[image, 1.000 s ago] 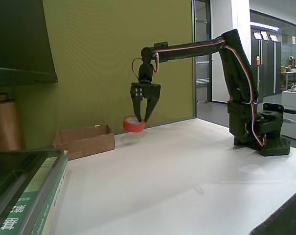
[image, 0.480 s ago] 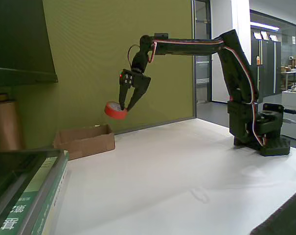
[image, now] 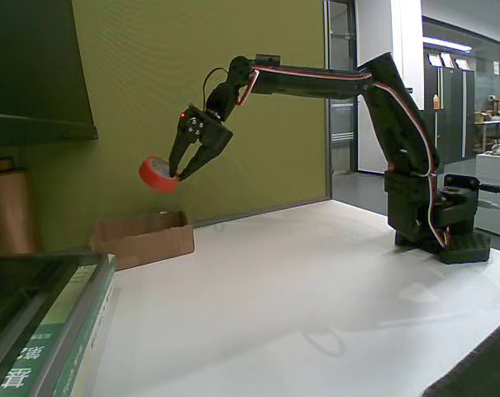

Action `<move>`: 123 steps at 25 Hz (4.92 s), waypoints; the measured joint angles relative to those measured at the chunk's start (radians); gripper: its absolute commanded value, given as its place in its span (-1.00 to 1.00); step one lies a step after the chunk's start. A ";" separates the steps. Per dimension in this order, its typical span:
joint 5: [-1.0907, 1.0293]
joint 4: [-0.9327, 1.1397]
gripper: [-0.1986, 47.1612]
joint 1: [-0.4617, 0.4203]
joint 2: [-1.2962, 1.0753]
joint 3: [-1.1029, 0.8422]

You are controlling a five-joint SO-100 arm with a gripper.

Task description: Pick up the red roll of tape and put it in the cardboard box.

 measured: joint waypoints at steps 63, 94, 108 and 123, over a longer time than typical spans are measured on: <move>0.014 -0.224 -0.85 0.031 -0.388 -0.247; 0.449 -0.064 -0.99 -0.187 0.798 0.773; 0.515 -0.104 -0.99 -0.440 1.463 1.508; 0.514 -0.133 -0.99 -0.606 2.002 2.020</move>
